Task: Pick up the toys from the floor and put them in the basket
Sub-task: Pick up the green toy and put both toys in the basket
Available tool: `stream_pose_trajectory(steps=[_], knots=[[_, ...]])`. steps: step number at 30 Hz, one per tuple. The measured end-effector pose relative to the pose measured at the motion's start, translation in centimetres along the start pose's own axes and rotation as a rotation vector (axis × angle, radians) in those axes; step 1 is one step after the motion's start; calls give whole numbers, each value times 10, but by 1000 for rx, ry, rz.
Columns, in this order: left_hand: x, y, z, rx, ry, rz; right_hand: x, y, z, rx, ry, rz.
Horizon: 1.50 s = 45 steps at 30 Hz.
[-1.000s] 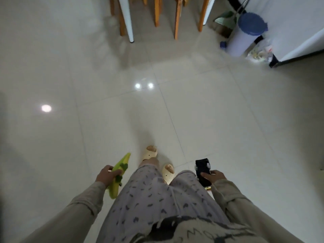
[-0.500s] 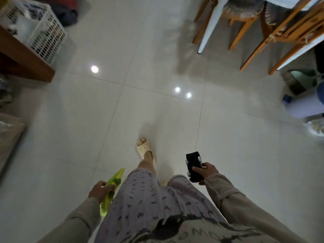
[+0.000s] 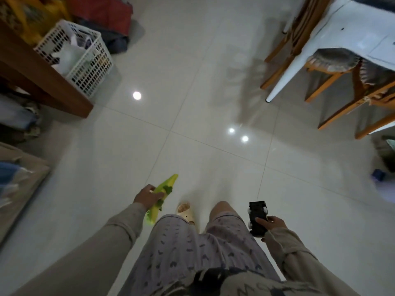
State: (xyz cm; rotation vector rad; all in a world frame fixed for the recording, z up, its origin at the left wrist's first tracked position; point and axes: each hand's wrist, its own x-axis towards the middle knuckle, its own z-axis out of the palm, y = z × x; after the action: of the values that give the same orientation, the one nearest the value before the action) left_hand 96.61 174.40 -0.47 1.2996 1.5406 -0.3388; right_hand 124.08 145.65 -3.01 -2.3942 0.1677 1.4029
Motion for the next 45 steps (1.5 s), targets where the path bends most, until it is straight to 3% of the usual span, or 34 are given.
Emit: stream_pose_trajectory(steps=[3,8,17,21,28,37,45], knots=[[21,41,-16,-62,16,47,17,-32,-10,4,-15,19],[54,71,-25,-115,21,-23,59,-105,-27,-45,-37,26],[98,101,-35,-195,79,-337,134,-336,-62,-351,-67,-142],[107,127,-40,-351,111,-378,145,-435,-59,-488,-116,-272],[145,160,-74,-477,119,-427,155,-560,-18,-507,-204,-319],[236,223,-212,-496,89,-433,170,-684,46,-640,-157,-302],[308,296,-357,-661,245,-264,169,-780,87,-690,-138,-312]])
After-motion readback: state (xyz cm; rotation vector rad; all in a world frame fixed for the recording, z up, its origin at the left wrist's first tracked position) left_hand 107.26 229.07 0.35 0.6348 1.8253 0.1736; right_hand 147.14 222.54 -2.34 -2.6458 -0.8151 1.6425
